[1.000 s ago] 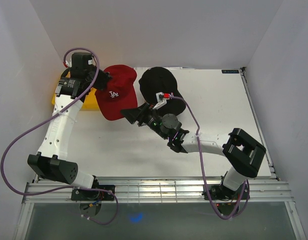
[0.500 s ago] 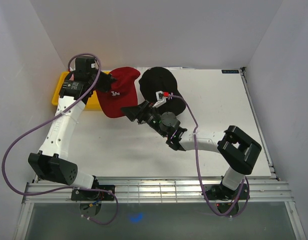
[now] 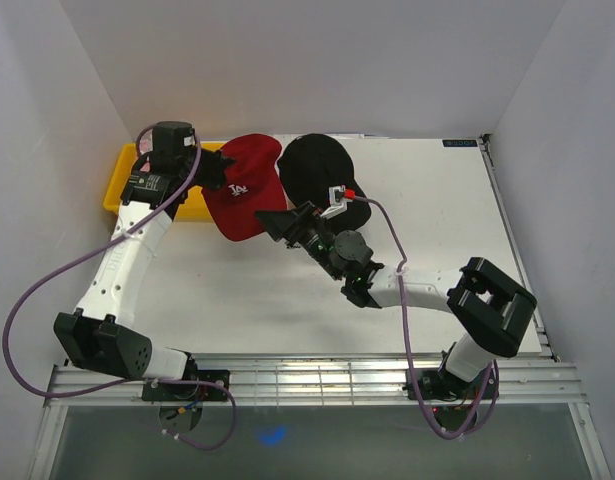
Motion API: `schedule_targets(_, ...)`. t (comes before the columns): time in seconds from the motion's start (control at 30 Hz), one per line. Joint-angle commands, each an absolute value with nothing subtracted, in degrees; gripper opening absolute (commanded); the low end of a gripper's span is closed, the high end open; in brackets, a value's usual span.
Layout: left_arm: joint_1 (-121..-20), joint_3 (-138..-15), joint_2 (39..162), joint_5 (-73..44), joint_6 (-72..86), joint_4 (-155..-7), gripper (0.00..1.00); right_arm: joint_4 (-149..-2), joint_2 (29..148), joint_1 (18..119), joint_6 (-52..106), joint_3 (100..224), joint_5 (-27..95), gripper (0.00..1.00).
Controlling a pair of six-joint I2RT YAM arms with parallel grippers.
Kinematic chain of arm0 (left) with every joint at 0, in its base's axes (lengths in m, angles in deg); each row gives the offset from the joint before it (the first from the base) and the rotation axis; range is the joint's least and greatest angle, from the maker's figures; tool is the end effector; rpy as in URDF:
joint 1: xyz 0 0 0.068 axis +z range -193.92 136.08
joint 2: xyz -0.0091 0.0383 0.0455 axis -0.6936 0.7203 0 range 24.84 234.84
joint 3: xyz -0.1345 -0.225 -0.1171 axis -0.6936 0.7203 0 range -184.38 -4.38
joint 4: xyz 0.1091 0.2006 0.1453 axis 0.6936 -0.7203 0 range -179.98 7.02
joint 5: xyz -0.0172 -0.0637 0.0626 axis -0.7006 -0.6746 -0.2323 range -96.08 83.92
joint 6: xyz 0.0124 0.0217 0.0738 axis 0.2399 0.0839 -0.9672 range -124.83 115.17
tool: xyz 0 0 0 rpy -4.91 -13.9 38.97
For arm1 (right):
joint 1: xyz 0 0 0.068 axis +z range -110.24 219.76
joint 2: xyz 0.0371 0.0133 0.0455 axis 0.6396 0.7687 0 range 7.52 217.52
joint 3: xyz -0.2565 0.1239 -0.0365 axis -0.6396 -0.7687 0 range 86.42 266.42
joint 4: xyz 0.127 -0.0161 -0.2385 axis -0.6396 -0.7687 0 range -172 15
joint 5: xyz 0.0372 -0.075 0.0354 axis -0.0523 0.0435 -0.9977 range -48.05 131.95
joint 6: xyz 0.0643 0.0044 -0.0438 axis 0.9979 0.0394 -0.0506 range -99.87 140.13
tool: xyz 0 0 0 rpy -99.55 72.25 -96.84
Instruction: Stack the hats
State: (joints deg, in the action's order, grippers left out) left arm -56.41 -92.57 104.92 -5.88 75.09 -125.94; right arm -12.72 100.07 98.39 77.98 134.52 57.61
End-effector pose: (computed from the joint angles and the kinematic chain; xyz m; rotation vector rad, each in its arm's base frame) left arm 0.3233 -0.0714 0.4031 -1.2940 1.9353 -0.8746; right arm 0.2171 0.3218 0.2987 0.2577 1.4193 1.5512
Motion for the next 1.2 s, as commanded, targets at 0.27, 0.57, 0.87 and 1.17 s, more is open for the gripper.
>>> schedule_targets(0.27, -57.0, -86.4, 99.3, -6.0, 81.7, -119.8, 0.0, -10.3, 98.4, 100.5, 79.2, 135.6, 64.2, 0.81)
schedule_targets(0.57, -57.2, -84.1, 97.6, -8.0, 83.0, -119.3, 0.0, -11.8, 98.8, 99.8, 79.5, 137.2, 64.0, 0.74)
schedule_targets(0.87, -57.2, -85.8, 96.6, -10.8, 80.3, -118.0, 0.0, -17.4, 95.7, 95.4, 81.8, 138.5, 58.0, 0.18)
schedule_targets(1.17, -54.6, -96.2, 99.2, -12.2, 67.6, -121.8, 0.73, -23.8, 90.4, 85.7, 94.2, 137.5, 46.5, 0.08)
